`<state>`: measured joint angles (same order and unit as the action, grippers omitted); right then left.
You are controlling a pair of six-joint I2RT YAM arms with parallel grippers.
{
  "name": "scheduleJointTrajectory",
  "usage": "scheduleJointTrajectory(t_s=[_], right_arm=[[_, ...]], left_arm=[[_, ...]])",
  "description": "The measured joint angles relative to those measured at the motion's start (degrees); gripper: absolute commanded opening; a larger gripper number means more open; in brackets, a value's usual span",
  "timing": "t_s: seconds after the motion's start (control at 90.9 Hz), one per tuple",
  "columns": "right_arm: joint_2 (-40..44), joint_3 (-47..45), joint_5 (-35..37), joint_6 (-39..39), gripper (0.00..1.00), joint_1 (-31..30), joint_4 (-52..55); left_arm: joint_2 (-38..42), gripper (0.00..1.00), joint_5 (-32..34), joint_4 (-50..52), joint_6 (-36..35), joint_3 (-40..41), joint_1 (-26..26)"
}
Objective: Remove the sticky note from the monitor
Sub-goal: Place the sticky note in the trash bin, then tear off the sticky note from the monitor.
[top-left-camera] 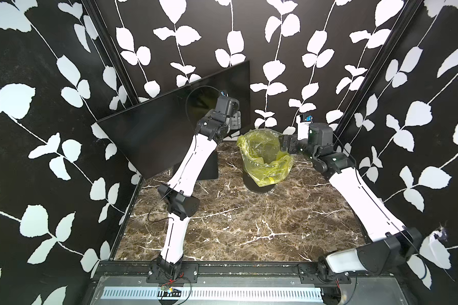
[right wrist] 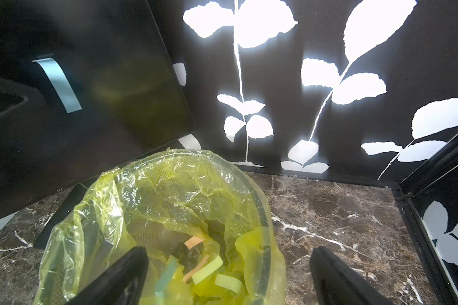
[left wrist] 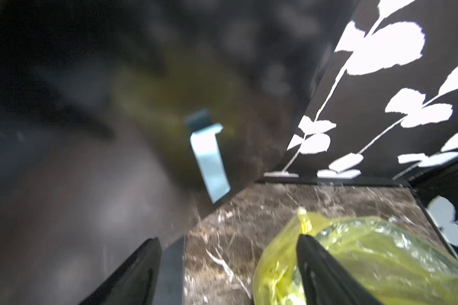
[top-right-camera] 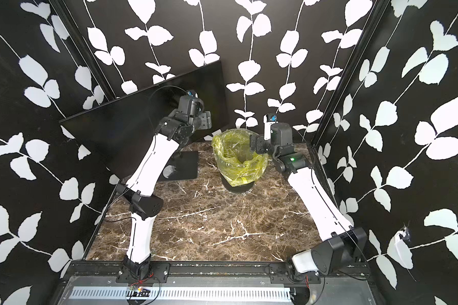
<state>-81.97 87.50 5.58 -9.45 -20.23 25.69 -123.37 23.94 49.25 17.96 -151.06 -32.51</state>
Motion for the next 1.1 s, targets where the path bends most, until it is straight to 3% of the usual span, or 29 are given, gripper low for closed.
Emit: scheduleJointTrajectory(t_s=[0.187,0.539,1.1], right_arm=[[-0.76,1.46,-0.44,-0.52,0.97,-0.02,0.11],[-0.83,2.14,-0.42,-0.42,0.97,0.0,0.7],[-0.83,2.12,-0.39,-0.07,0.97,0.7,0.92]], left_arm=[[-3.41,0.81,1.22,-3.93,0.2,-1.2,-0.35],[-5.53,0.81,4.2,-0.55,3.1,-1.25,0.2],[-5.53,0.73,-3.19,-6.69,10.69,-0.61,3.85]])
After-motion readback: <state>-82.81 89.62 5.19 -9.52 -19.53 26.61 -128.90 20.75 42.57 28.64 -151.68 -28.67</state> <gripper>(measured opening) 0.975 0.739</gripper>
